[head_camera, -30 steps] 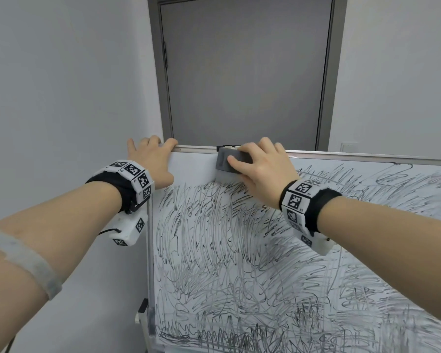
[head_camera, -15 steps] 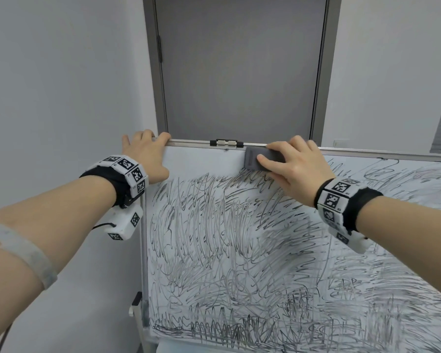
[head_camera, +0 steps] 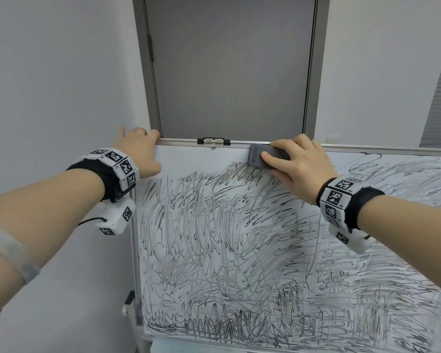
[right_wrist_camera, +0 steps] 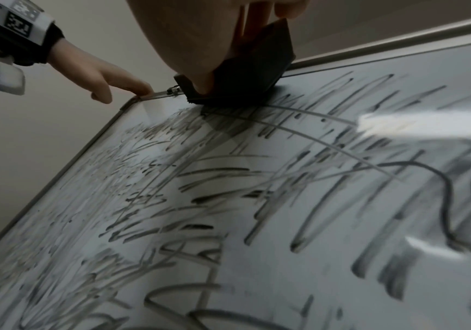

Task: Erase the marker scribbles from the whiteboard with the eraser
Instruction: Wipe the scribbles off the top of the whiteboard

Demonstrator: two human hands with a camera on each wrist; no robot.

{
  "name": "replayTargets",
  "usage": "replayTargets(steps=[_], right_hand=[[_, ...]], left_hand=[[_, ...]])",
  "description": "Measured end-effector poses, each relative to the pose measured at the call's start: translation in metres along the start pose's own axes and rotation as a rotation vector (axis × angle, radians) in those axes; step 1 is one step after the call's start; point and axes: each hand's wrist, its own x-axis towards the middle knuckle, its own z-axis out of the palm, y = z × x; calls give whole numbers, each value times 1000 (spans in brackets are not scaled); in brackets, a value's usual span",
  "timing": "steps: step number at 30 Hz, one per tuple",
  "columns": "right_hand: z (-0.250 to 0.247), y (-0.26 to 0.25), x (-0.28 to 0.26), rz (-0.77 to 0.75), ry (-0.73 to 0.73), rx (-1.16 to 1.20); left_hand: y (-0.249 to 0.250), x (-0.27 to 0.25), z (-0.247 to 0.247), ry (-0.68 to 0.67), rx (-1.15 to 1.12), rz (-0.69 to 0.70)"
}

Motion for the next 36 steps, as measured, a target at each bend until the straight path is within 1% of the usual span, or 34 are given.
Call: replayTargets(steps=[2, 5, 7, 10, 12, 15, 21, 26, 31, 36], right_hand=[[1, -10, 10, -11, -6, 12], [6, -32, 27, -8, -6, 56], [11, -51, 39, -35, -3, 84], [24, -78, 50, -69, -30, 87], [30, -84, 48, -47, -43, 83], [27, -69, 34, -42, -56, 63], [2, -9, -10, -29, -97, 42], [-9, 18, -31, -5, -88, 12], [-6, 14, -29, -5, -64, 15], [6, -19, -10, -14, -35, 77]], left_hand=[[14, 0, -9, -10, -49, 30], [50, -1, -18, 3, -217, 138], [79, 2, -25, 5, -296, 211], [111, 9, -35, -44, -288, 271], [122, 14, -37, -82, -225, 304], [128, 18, -34, -119, -169, 326], [133, 25, -35, -66, -195, 315], [143, 26, -35, -40, -175, 319], [142, 25, -36, -56, -163, 298], [144, 21, -30, -40, -136, 313]])
